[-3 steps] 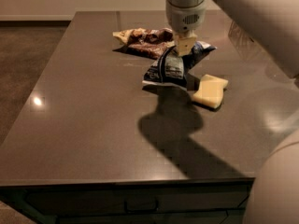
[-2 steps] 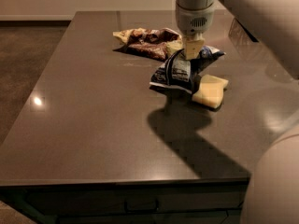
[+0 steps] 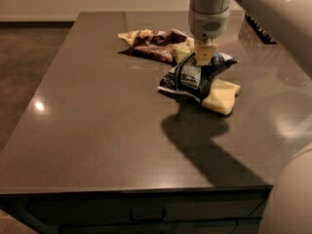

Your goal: Move blue chip bag near sponge

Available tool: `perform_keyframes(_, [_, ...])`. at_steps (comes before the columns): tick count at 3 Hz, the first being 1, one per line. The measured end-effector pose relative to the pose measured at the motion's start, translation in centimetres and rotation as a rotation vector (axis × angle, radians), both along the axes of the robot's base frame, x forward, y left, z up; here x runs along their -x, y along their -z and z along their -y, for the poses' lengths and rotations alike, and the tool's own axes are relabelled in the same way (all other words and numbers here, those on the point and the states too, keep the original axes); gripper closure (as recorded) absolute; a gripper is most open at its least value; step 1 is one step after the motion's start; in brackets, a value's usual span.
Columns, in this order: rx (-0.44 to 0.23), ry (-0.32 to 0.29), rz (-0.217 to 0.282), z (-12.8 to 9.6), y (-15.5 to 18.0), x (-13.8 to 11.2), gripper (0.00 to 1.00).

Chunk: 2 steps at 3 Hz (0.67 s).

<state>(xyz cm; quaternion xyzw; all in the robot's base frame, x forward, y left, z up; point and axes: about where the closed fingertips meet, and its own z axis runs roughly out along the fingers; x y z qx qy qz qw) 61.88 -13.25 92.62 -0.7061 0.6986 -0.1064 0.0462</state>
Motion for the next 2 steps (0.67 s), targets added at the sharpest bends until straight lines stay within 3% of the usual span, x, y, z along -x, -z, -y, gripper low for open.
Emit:
perform_keyframes(1, [-0.010,-0.004,0.022,-0.28,0.02,-0.63,0.12])
perform_keyframes(2, [-0.017,-0.007,0.038,-0.49,0.06,-1.10,0.00])
